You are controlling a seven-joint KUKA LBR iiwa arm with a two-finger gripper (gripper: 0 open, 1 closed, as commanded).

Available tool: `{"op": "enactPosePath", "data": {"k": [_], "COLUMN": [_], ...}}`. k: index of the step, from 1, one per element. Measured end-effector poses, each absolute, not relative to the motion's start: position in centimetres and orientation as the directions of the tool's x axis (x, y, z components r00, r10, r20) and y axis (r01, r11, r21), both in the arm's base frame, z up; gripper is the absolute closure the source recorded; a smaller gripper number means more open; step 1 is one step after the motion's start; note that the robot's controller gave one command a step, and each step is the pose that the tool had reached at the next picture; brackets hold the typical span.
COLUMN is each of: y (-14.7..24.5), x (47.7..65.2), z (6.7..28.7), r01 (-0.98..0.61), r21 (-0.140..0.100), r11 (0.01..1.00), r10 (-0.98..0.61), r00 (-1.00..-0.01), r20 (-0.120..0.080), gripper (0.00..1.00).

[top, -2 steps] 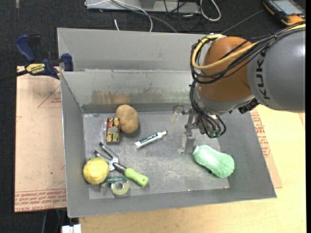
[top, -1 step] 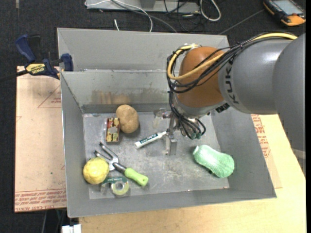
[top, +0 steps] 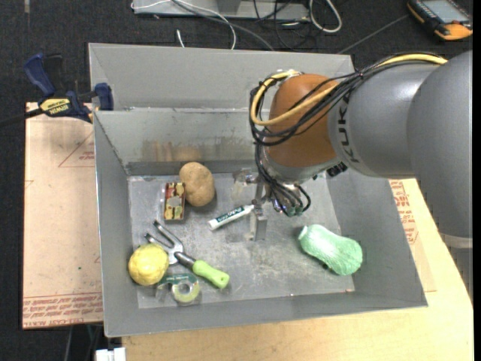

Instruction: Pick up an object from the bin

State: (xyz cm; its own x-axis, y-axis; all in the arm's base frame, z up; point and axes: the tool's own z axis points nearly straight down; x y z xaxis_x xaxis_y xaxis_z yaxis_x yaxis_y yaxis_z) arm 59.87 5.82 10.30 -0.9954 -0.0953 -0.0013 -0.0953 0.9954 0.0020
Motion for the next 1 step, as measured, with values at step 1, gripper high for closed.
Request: {"op": "enactPosePath", "data": {"k": [1], "y": [8.24], "x": [59.88], "z": [10.71], "r01": [-0.199], "r21": [0.002], "r11": [0.980], "r10": [-0.199], "r00": [-0.980], "r20": [-0.004], "gripper": [0.00]}}
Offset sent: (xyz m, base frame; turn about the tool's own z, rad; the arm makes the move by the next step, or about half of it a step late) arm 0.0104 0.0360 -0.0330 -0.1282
